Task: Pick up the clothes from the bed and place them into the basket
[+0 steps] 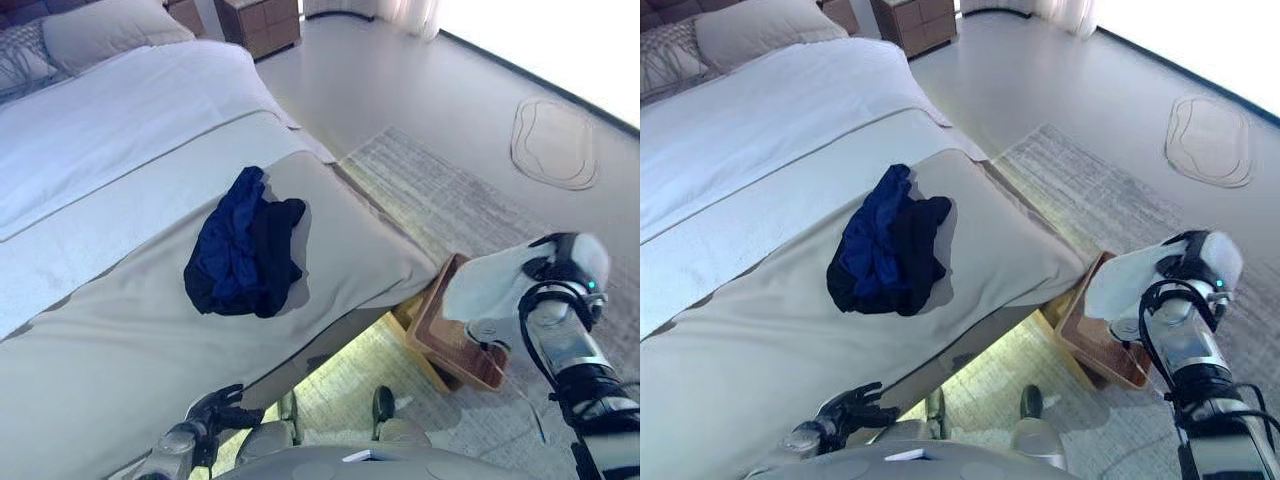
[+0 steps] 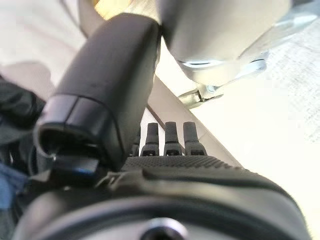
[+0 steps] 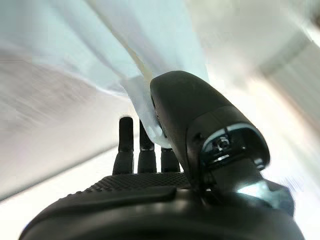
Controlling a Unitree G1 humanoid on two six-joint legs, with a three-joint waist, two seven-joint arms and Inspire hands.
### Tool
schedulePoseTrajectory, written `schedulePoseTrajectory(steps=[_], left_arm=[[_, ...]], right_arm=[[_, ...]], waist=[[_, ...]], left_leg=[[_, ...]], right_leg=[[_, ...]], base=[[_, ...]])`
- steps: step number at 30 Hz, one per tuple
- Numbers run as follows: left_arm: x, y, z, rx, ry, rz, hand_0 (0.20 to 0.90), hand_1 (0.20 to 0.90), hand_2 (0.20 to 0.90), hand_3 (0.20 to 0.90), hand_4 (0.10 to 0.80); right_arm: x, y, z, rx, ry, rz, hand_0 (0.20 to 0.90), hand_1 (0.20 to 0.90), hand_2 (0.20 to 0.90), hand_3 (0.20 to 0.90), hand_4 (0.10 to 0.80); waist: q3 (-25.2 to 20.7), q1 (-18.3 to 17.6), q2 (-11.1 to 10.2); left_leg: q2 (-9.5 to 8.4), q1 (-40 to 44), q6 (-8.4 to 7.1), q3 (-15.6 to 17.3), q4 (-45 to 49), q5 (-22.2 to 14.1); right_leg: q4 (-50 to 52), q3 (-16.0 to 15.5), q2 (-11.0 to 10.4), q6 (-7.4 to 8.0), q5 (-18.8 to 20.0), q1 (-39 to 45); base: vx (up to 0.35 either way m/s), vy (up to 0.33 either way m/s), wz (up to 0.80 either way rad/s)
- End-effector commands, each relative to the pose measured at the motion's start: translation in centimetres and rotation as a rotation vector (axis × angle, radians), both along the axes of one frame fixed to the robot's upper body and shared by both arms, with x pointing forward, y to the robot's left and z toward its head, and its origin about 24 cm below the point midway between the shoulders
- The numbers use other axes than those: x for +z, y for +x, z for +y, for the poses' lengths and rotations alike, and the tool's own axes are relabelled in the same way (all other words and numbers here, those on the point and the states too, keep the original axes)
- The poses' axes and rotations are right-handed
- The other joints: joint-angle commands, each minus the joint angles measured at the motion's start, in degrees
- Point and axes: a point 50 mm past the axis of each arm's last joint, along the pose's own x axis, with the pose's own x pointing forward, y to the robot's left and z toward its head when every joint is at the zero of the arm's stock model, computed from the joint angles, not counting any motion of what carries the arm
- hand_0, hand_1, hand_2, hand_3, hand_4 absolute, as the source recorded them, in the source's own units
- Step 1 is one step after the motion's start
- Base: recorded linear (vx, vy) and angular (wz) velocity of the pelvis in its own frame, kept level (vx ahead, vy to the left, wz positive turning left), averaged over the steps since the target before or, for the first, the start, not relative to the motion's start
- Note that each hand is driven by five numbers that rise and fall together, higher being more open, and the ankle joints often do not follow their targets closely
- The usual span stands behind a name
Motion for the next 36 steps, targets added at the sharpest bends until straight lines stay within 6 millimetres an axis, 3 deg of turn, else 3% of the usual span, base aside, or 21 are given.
schedulePoseTrajectory(steps=[1, 7, 8, 9, 12, 14, 18, 21, 24, 25, 26, 29, 31, 36], left_arm=[[2.4, 4.9, 1.3, -0.065, 0.042, -0.151, 0.900, 0.900, 0.900, 0.900, 0.800], [3.6, 7.1, 0.4, -0.129, 0.029, -0.220, 0.900, 0.900, 0.900, 0.900, 0.800], [3.8, 7.3, 0.3, -0.136, 0.029, -0.227, 0.900, 0.900, 0.900, 0.900, 0.800], [3.8, 7.4, 0.2, -0.140, 0.029, -0.232, 0.900, 0.900, 0.900, 0.900, 0.800], [4.0, 7.8, 0.1, -0.151, 0.030, -0.242, 0.900, 0.900, 0.900, 0.900, 0.800], [4.1, 7.9, 0.0, -0.163, 0.036, -0.243, 0.900, 0.900, 0.900, 0.900, 0.800], [4.9, 8.8, -0.5, -0.223, 0.038, -0.314, 0.900, 0.900, 0.900, 0.900, 0.800], [8.5, 11.9, -2.1, -0.358, 0.025, -0.502, 0.900, 0.900, 0.900, 0.900, 0.800], [15.7, 15.6, -4.9, -0.595, 0.025, -0.801, 0.900, 0.900, 0.900, 0.900, 0.800], [17.1, 16.0, -5.6, -0.648, 0.031, -0.862, 0.900, 0.900, 0.900, 0.900, 0.800], [20.9, 16.9, -7.7, -0.763, 0.032, -1.030, 0.900, 0.900, 0.900, 0.900, 0.800], [26.2, 17.5, -10.8, -0.886, -0.011, -1.266, 0.900, 0.900, 0.900, 0.900, 0.800], [28.8, 17.7, -12.7, -0.958, -0.043, -1.368, 0.900, 0.900, 0.900, 0.900, 0.800], [31.4, 17.7, -14.7, -1.002, -0.011, -1.503, 0.900, 0.900, 0.900, 0.900, 0.800]], right_arm=[[7.4, 4.6, -1.6, 0.013, -0.149, -0.160, 0.900, 0.900, 0.900, 0.900, 0.800], [6.3, 4.1, -2.5, -0.026, -0.143, -0.031, 0.900, 0.900, 0.900, 0.900, 0.800], [6.4, 4.0, -2.5, -0.046, -0.132, -0.079, 0.900, 0.900, 0.900, 0.900, 0.800], [6.6, 4.1, -2.3, -0.056, -0.112, -0.127, 0.900, 0.900, 0.900, 0.900, 0.800], [5.3, 4.0, -1.7, -0.027, -0.072, -0.045, 0.900, 0.900, 0.900, 0.900, 0.800], [6.4, 4.4, -1.3, -0.049, -0.062, -0.190, 0.900, 0.900, 0.900, 0.900, 0.800], [7.0, 5.1, -0.2, -0.026, -0.026, -0.288, 0.900, 0.900, 0.900, 0.900, 0.800], [7.8, 5.6, 0.7, 0.019, -0.036, -0.302, 0.900, 0.900, 0.900, 0.900, 0.800], [7.9, 5.4, 1.4, 0.055, -0.022, -0.329, 0.900, 0.900, 0.900, 0.900, 0.800], [7.9, 5.4, 1.6, 0.062, -0.020, -0.334, 0.900, 0.900, 0.900, 0.900, 0.800], [7.7, 5.4, 2.3, 0.088, -0.026, -0.339, 0.900, 0.900, 0.900, 0.900, 0.800], [7.6, 5.6, 3.2, 0.120, -0.032, -0.335, 0.900, 0.900, 0.900, 0.900, 0.800], [7.6, 6.0, 3.9, 0.151, -0.028, -0.329, 0.900, 0.900, 0.900, 0.900, 0.800], [8.0, 6.7, 5.9, 0.243, -0.027, -0.307, 0.900, 0.900, 0.900, 0.900, 0.800]], waist=[[4.99, 1.16, 0.09], [6.61, 1.21, 0.50], [6.77, 1.15, 0.57], [7.02, 1.01, 0.50], [7.46, 0.62, 0.49], [8.05, 0.42, 0.51], [8.15, -0.46, 0.64], [8.50, -1.03, 0.68], [8.53, -1.68, 0.61], [8.36, -1.75, 0.53], [8.38, -2.12, 0.30], [8.26, -2.75, -0.34], [7.64, -3.29, -1.00], [6.59, -4.67, -2.39]], left_leg=[[-1.10, -0.11, 0.30, 1.18, 0.08, -6.47], [-1.15, -1.15, 0.30, 1.13, 0.38, -5.95], [-1.13, -1.30, 0.31, 1.13, 0.40, -5.85], [-1.15, -1.19, 0.38, 1.12, 0.55, -5.92], [-1.10, -1.57, 0.33, 1.31, 0.79, -5.88], [-1.09, -1.38, 0.46, 1.25, 0.80, -5.93], [-1.02, -1.57, 0.29, 1.60, 0.48, -5.89], [-0.86, -1.15, 0.03, 1.82, 0.16, -5.85], [-0.68, -0.81, 0.07, 2.30, 0.08, -5.97], [-0.70, -0.96, 0.10, 2.41, 0.08, -5.85], [-0.77, -0.40, 0.24, 2.72, 0.08, -6.02], [-0.77, 0.50, 0.44, 3.13, 0.19, -6.49], [-0.69, 0.85, 0.50, 3.43, 0.08, -6.52], [-0.44, 2.04, 0.52, 4.16, 0.08, -7.17]], right_leg=[[2.02, -2.70, -0.51, 0.39, -3.02, -0.83], [2.32, -2.70, -0.27, 0.03, -2.88, -1.89], [2.40, -2.60, -0.22, 0.00, -2.76, -2.10], [2.46, -2.52, -0.16, -0.07, -2.78, -2.05], [2.86, -2.08, -0.10, -0.08, -2.62, -2.94], [2.84, -1.92, 0.03, -0.20, -2.52, -2.82], [2.97, -1.12, 0.33, -0.16, -2.50, -3.56], [2.97, -0.57, 0.53, -0.17, -2.47, -3.49], [3.04, -0.42, 0.66, -0.23, -2.38, -3.40], [3.00, -0.40, 0.67, -0.26, -2.20, -3.56], [3.07, -0.47, 0.68, -0.20, -2.18, -3.13], [3.50, -0.32, 0.69, -0.06, -2.43, -2.54], [3.54, 0.22, 0.91, -0.11, -2.28, -2.44], [3.41, 2.01, 1.50, 0.05, -2.23, -2.02]], base=[[-0.160, -0.059, -0.03], [-0.047, -0.056, -0.01], [-0.016, -0.055, -0.02], [-0.001, -0.043, -0.01], [-0.027, -0.034, -0.03], [-0.016, -0.019, -0.01], [-0.014, 0.009, -0.02], [-0.024, 0.035, -0.13], [-0.012, 0.004, -0.04], [0.000, 0.000, 0.00], [0.000, 0.000, 0.00], [0.042, -0.040, 0.00], [0.048, -0.061, -0.04], [0.047, -0.027, -0.26]])
